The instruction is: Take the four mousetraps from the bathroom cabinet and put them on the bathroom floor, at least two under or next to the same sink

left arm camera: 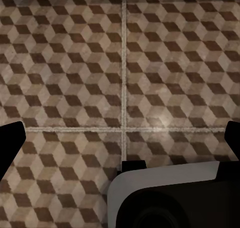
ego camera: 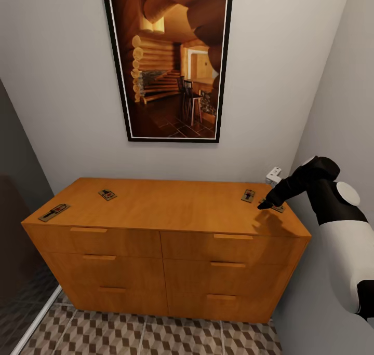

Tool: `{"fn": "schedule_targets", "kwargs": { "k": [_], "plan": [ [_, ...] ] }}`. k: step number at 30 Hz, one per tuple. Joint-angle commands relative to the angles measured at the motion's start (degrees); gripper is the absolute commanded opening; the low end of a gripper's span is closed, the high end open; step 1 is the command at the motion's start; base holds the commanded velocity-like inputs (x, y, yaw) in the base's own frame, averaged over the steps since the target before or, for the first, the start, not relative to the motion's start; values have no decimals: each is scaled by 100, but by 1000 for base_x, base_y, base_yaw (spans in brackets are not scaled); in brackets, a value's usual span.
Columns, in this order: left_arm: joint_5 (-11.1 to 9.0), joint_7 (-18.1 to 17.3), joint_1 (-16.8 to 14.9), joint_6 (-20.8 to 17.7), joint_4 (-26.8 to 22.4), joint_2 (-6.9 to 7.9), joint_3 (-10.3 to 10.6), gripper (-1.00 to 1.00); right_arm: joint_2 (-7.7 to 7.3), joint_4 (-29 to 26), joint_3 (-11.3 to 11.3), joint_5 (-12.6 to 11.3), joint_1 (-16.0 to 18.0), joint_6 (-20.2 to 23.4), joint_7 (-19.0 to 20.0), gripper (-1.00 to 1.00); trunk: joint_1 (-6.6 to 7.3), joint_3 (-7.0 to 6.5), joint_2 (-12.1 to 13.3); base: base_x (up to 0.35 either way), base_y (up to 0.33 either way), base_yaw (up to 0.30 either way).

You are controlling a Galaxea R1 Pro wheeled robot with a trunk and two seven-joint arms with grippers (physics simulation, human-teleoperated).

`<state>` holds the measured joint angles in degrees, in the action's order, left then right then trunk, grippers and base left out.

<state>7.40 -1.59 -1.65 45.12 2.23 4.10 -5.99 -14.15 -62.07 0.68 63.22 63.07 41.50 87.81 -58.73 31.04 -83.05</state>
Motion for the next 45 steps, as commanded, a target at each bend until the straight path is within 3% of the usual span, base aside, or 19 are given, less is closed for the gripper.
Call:
{"fn": "schedule_targets", "kwargs": {
  "k": [1, 7, 10, 25, 45],
  "plan": [
    [43, -17, -11, 31, 23, 3, -51, 100, 0, -6, 6, 42, 4, 60, 48, 100, 0, 6, -3, 0, 0, 0],
    [43, -17, -8, 31, 23, 3, -51, 100, 0, -6, 10, 47, 4, 63, 51, 100, 0, 6, -3, 0, 0, 0],
    [25, -16, -2, 31, 14, 29, -86, 100, 61, -104, -88, 80, -94, -7, -46, 100, 0, 6, -3, 0, 0, 0],
    [25, -17, -2, 31, 14, 21, -86, 100, 42, -357, -430, 257, -135, -262, -352, 100, 0, 6, -3, 0, 0, 0],
    [25, -17, -2, 31, 14, 20, -86, 100, 27, -358, -446, 268, -137, -484, -456, 100, 0, 6, -3, 0, 0, 0]
  ]
}}
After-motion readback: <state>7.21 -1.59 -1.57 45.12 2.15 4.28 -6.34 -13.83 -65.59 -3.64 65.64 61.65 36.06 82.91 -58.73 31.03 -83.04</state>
